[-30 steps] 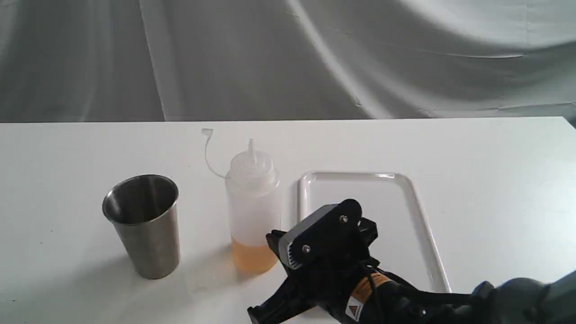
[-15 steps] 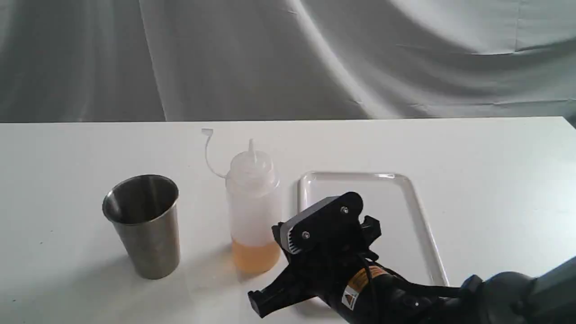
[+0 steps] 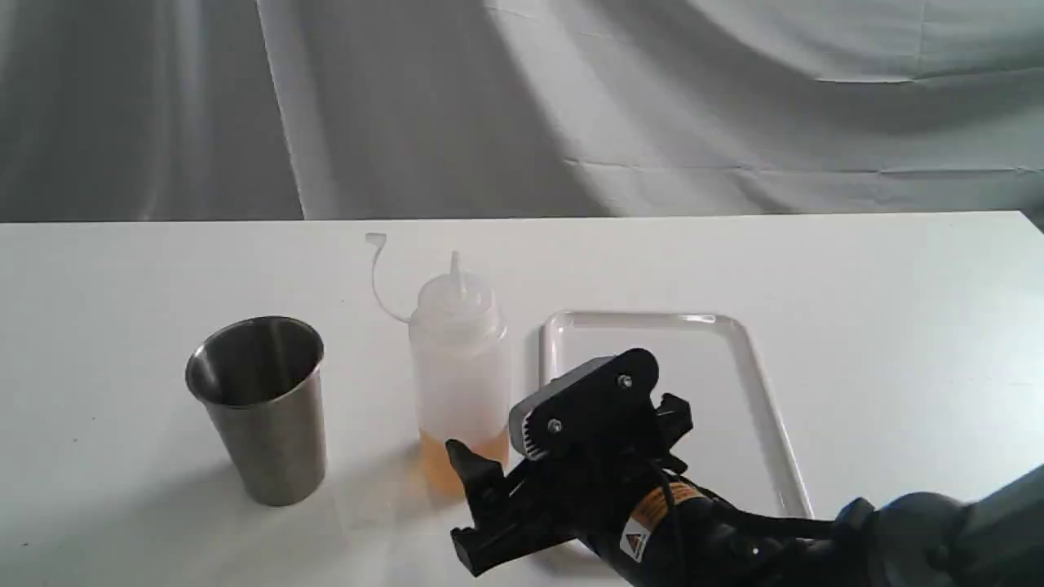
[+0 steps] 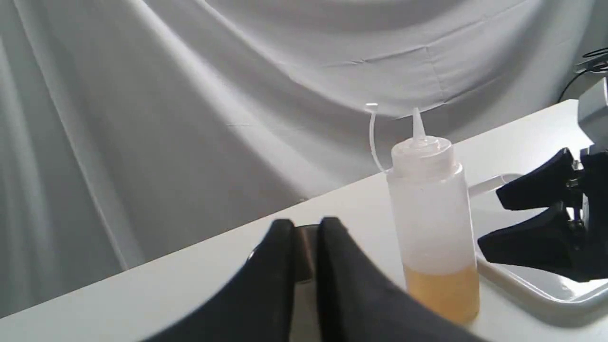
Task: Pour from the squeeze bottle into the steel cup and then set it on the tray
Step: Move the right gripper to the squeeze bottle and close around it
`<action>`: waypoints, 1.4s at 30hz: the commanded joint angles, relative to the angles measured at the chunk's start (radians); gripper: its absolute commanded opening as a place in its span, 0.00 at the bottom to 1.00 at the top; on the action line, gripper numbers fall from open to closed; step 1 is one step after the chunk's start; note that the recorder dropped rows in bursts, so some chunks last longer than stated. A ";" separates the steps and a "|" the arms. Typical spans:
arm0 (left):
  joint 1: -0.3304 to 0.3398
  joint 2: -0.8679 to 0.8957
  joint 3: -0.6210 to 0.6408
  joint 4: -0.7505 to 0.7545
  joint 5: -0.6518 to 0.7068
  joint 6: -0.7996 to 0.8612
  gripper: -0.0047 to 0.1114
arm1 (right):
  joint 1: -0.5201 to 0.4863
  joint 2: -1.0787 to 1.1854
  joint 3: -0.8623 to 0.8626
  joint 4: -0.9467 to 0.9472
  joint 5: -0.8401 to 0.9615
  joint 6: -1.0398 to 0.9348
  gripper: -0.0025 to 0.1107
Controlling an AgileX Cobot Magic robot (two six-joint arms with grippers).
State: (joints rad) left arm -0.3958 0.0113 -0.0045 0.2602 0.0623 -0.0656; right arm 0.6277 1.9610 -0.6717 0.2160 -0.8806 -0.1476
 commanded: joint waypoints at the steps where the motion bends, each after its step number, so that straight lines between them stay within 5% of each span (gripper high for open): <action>1: 0.002 0.003 0.004 -0.002 -0.003 -0.001 0.11 | 0.003 -0.001 -0.005 -0.007 0.005 -0.004 0.73; 14: 0.002 0.003 0.004 -0.002 -0.003 -0.001 0.11 | 0.000 0.001 -0.134 -0.007 0.196 -0.006 0.73; 42: 0.002 0.003 0.004 -0.002 -0.003 -0.001 0.11 | -0.010 0.130 -0.169 0.010 0.039 -0.008 0.73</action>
State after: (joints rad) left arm -0.3958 0.0113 -0.0045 0.2602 0.0623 -0.0656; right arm 0.6258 2.0758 -0.8245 0.2309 -0.8327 -0.1476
